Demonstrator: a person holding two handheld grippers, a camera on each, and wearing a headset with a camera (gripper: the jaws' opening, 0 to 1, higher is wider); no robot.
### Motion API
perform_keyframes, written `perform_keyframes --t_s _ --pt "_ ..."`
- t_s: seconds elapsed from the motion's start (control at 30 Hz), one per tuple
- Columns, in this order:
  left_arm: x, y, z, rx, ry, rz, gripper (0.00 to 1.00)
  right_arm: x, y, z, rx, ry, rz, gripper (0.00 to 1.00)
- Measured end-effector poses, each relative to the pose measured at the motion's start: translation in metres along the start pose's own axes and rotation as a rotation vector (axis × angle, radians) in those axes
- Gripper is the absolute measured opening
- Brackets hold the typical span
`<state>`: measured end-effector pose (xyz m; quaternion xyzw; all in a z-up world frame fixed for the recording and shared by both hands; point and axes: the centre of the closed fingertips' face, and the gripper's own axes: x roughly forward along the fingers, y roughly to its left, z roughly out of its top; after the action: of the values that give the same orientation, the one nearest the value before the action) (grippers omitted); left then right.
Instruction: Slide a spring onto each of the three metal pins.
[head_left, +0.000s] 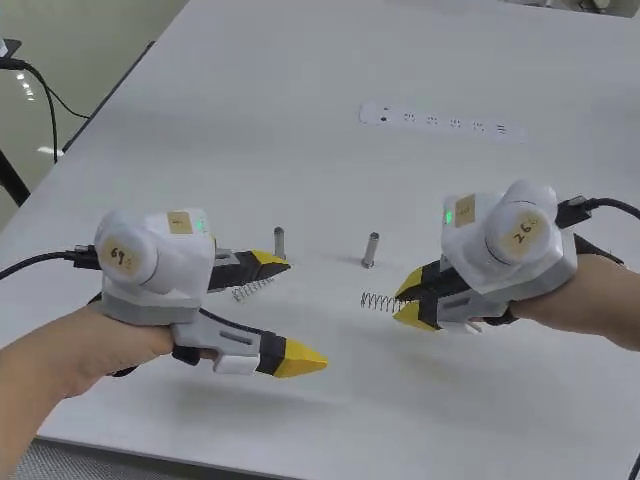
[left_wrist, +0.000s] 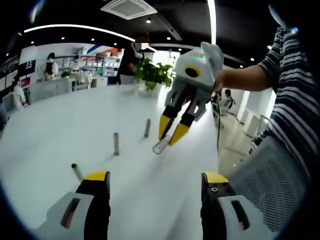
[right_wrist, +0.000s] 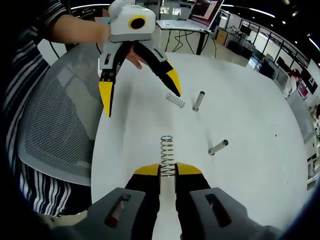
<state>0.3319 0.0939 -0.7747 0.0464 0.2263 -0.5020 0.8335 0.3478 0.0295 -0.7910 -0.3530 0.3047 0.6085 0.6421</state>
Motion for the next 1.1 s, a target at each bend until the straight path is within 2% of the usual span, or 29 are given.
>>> perform_keyframes --t_s 0.17,0.23,0.37,0.53,0.67,0.93,1.1 --pt "0.011 -0.005 0.007 0.0 -0.03 -0.033 0.64 -0.001 0.004 0.003 -0.014 -0.01 0.0 0.07" --pt "0.015 -0.008 0.009 0.002 -0.036 -0.045 0.59 -0.002 0.008 0.005 -0.027 -0.013 0.004 0.07" --pt "0.02 -0.013 0.019 0.008 -0.074 -0.073 0.53 -0.005 0.013 0.013 -0.045 -0.034 0.01 0.07" --pt "0.026 -0.016 0.025 0.027 -0.09 -0.096 0.41 -0.012 0.013 0.025 -0.065 -0.063 0.0 0.07" --pt "0.028 -0.018 0.03 0.032 -0.109 -0.115 0.29 -0.014 0.014 0.027 -0.081 -0.06 0.001 0.07" --pt "0.03 -0.025 0.036 0.053 -0.108 -0.148 0.12 -0.017 0.016 0.024 -0.089 -0.053 0.009 0.07" --pt "0.031 -0.028 0.036 0.059 -0.108 -0.156 0.09 -0.019 0.017 0.026 -0.088 -0.064 0.008 0.07"
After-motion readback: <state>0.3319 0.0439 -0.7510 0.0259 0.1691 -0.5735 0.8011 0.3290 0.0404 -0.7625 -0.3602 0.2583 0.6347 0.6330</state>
